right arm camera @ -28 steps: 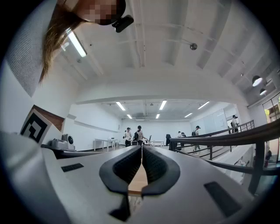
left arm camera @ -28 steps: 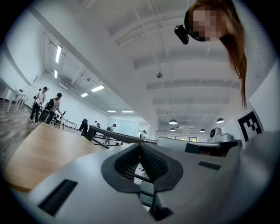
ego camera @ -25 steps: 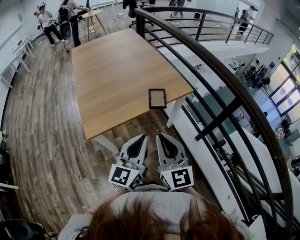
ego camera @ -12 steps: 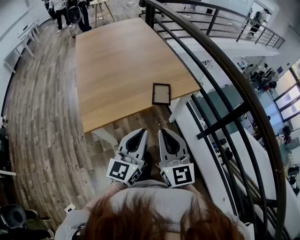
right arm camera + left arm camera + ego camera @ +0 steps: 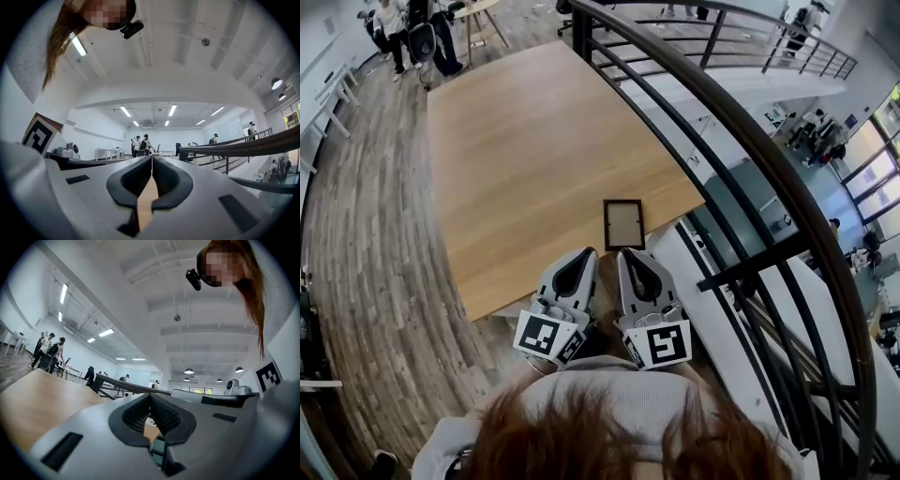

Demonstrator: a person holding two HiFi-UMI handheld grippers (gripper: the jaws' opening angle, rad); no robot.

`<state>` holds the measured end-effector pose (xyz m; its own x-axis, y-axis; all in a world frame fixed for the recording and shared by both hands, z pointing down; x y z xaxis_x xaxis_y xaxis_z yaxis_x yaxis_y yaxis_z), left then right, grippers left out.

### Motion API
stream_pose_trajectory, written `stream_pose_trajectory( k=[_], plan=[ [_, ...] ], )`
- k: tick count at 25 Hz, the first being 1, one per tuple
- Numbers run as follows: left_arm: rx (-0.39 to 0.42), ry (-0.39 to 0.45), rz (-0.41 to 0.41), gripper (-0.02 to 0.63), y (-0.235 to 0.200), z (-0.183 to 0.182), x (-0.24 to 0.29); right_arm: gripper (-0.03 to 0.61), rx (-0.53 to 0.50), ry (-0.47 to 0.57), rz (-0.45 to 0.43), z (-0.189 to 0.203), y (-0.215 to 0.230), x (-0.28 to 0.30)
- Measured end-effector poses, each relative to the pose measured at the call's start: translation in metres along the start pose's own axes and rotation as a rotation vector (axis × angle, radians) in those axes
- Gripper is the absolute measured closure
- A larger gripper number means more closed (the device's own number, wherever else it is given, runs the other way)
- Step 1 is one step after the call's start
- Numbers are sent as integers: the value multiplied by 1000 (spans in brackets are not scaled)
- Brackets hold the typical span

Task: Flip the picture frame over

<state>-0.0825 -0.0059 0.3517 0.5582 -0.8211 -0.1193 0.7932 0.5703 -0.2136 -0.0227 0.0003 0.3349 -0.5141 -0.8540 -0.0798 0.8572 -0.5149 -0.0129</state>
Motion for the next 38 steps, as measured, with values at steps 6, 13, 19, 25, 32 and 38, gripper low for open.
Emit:
stream_pose_trajectory(
  k=[6, 13, 19, 25, 32, 38],
  plan=[
    [12, -25, 32, 607, -43, -8, 46, 561, 9, 7, 53, -2, 30, 60],
    [1, -39, 37, 607, -56, -2, 83, 561, 19, -1, 83, 2, 62, 82],
    [-2, -34, 15, 607, -54, -2, 106, 561, 10, -36, 61, 9, 86, 85],
    [-27, -56, -4, 607, -54, 1, 112, 560, 278, -84, 32, 39, 114, 72],
    [-47, -92, -5, 607, -48, 15, 110, 513, 495, -235, 107, 126, 147, 47],
    [-58, -139, 7, 607, -50, 29, 110, 400, 726, -365, 134, 203, 147, 34]
  ],
)
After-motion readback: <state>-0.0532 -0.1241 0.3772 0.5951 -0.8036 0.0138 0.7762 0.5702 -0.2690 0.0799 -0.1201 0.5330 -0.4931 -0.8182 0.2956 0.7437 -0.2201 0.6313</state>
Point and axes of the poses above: the fingertips, and each gripper's own axes: x forward along the fingers, y to its right, z out of its underside, the point moved 1 cm from there along -x, backward along the fingers
